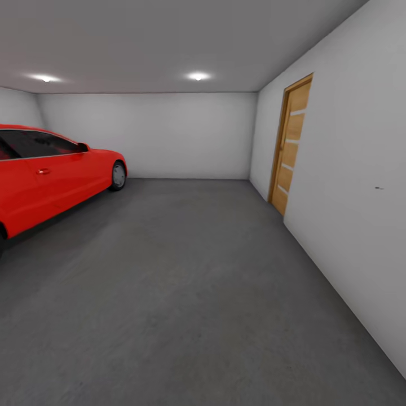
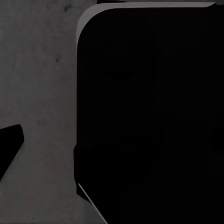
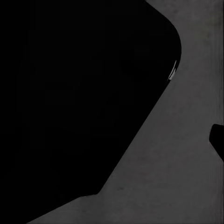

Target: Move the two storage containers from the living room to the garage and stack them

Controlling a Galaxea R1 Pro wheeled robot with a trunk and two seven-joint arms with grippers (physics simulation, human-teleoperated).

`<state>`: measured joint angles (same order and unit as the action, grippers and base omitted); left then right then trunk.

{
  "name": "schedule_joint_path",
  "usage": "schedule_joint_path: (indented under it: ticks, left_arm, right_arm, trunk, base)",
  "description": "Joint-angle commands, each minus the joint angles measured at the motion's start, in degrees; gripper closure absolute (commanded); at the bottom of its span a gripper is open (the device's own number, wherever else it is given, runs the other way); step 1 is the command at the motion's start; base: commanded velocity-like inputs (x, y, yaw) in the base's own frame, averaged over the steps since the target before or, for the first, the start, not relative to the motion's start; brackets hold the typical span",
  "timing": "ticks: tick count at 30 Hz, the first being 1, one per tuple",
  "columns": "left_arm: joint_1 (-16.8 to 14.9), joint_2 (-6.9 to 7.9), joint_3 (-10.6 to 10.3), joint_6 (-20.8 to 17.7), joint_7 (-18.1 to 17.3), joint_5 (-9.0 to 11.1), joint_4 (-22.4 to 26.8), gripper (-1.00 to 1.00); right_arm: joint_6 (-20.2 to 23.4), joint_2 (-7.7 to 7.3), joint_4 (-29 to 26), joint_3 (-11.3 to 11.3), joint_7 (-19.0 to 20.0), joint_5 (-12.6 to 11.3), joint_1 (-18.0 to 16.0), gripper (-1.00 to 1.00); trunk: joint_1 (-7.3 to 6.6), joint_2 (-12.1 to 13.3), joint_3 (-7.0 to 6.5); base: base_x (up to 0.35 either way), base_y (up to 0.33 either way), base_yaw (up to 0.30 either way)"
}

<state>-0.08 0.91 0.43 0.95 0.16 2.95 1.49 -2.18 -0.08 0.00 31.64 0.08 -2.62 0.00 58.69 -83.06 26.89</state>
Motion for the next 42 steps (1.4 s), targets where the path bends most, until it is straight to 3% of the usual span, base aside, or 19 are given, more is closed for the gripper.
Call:
schedule_joint_path:
  ticks: [1, 42]
  left_arm:
    - [0.0, 0.02, 0.0, 0.1, 0.0, 0.3, 0.0, -1.00]
    - [0.0, 0.14, 0.0, 0.1, 0.0, 0.4, 0.0, -1.00]
  right_arm:
    - [-0.2, -0.01, 0.0, 0.3, 0.0, -0.3, 0.0, -1.00]
    - [-0.2, -0.01, 0.0, 0.3, 0.0, -0.3, 0.0, -1.00]
  trunk:
    - [0.03, 0.0, 0.04]
    - [0.03, 0.0, 0.04]
  base:
    - [0.322, 0.000, 0.000]
    - [0.323, 0.000, 0.000]
